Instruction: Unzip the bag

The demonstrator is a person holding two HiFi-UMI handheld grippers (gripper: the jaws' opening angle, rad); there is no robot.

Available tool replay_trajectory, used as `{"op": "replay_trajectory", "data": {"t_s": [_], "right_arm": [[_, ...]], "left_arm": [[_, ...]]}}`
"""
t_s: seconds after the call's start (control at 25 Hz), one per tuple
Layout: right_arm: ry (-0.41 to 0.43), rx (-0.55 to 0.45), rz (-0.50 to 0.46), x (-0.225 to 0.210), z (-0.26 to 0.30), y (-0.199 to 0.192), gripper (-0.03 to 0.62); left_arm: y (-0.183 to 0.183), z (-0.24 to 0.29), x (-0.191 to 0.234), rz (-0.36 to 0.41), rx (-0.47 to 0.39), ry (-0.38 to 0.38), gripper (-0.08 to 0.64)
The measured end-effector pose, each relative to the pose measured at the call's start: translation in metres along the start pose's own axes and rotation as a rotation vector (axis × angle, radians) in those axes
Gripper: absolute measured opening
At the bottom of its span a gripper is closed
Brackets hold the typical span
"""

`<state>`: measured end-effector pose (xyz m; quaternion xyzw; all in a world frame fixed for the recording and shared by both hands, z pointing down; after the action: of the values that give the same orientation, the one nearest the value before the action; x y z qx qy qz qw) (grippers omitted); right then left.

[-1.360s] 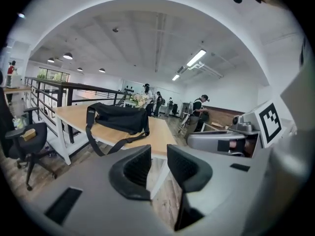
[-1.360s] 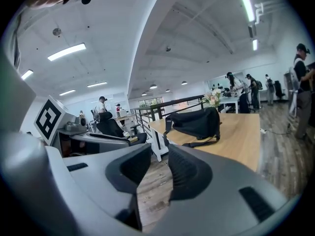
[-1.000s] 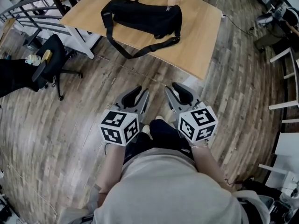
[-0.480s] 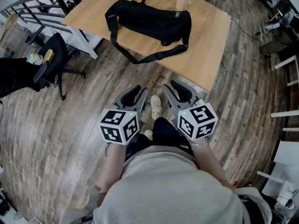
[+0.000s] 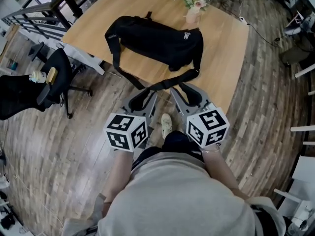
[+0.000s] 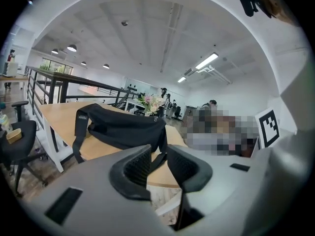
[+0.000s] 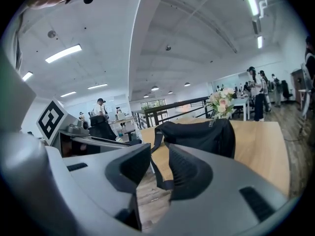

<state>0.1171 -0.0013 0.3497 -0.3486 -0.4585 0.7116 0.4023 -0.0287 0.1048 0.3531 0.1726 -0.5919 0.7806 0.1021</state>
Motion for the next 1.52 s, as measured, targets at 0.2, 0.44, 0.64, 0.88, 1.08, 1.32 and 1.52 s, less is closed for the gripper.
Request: {"op": "replay_trajectory", "data": {"t_s": [0.2,0.44,0.64,0.88,1.08,1.32,1.52], "right_arm": [[-0.024,-0.041,0.019,-0.048,0.033,0.03,0.11],[-0.017,-0.052,0.017,-0.088,0.065,0.051,0.112],[-0.035,-0.046,0.04,-0.115,0.075,0.052,0.114],[-0.081,-0.025,0.075,-0.141,0.076,0.048,0.114],[-0.128,-0.024,0.105,-0.153,0.075,0.046,0.119],[-0.207,-0.025,0.153,-0.166,0.078,0.044,0.124],[-0.266,-0.023,0.201,-0.168,0.084,0.044,0.137]], "left_arm": [[0.027,0.047,0.016,0.019,0.008,0.006,0.11],[0.048,0.1,0.026,0.03,0.016,0.001,0.11],[0.051,0.13,0.029,0.028,0.048,-0.012,0.11],[0.055,0.158,0.028,0.037,0.089,-0.039,0.11],[0.06,0.179,0.027,0.072,0.128,-0.076,0.11],[0.073,0.201,0.031,0.132,0.131,-0.135,0.11],[0.085,0.216,0.042,0.24,0.162,-0.169,0.11]]}}
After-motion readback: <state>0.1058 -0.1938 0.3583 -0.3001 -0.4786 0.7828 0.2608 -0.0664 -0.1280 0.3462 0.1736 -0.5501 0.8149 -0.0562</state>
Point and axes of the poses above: the fingertips, and each gripper's own axes: z forward along the fingers, x to its left, y out of its top, the point moved 9 cm from there along -z, backward along the fingers, and after that the axes turned 7 degrees about -y, right-handed, at the moved point
